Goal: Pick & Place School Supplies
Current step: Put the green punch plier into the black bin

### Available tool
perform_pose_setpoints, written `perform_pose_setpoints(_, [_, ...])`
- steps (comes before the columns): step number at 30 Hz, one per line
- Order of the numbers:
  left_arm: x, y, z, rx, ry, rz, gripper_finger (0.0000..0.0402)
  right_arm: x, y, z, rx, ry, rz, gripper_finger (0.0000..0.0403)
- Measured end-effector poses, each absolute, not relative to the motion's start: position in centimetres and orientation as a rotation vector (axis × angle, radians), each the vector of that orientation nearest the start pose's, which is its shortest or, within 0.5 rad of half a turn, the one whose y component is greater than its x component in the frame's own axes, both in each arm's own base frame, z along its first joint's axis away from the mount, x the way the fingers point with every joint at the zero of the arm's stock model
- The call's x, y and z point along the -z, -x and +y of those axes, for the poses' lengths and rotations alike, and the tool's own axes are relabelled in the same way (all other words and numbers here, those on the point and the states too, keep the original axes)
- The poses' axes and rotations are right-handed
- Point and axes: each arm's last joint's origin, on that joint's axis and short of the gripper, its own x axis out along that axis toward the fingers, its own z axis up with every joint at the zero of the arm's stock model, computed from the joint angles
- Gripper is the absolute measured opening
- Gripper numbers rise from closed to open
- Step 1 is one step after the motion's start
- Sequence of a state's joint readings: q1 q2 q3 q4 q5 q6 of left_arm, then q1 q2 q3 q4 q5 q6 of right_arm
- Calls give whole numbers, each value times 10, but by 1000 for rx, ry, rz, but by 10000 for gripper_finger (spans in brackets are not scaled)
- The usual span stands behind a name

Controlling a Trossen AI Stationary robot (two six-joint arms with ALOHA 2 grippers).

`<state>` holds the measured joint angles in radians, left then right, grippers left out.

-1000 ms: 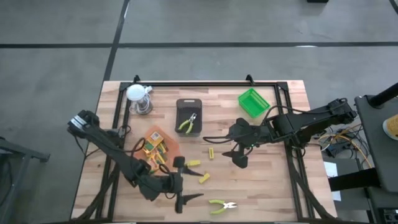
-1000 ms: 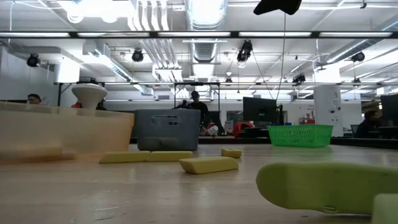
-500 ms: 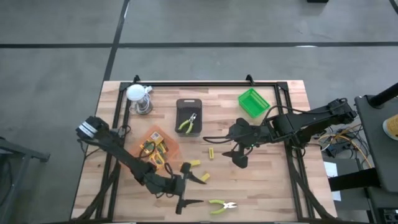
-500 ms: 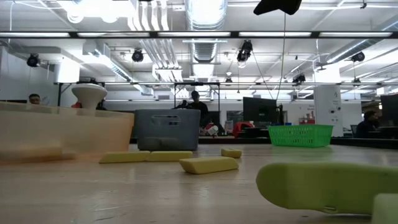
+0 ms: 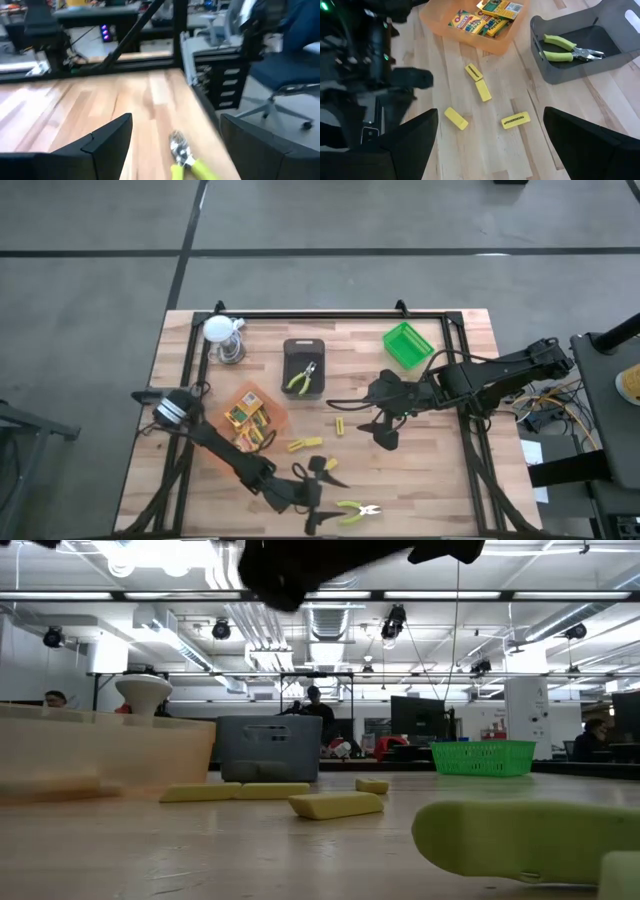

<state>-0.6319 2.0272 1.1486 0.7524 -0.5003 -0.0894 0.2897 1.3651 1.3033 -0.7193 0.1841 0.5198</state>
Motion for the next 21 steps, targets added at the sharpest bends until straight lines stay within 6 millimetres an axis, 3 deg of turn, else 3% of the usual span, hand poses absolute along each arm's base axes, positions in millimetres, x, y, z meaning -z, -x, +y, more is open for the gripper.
perform_pose_setpoints(9, [-136,-366,-245,82,110,221,305,-339,-272,76,99,-311,762,354])
perform_pose_setpoints(21, [-124,-363,-243,79,112,343,305,-339,-272,76,99,-311,762,354])
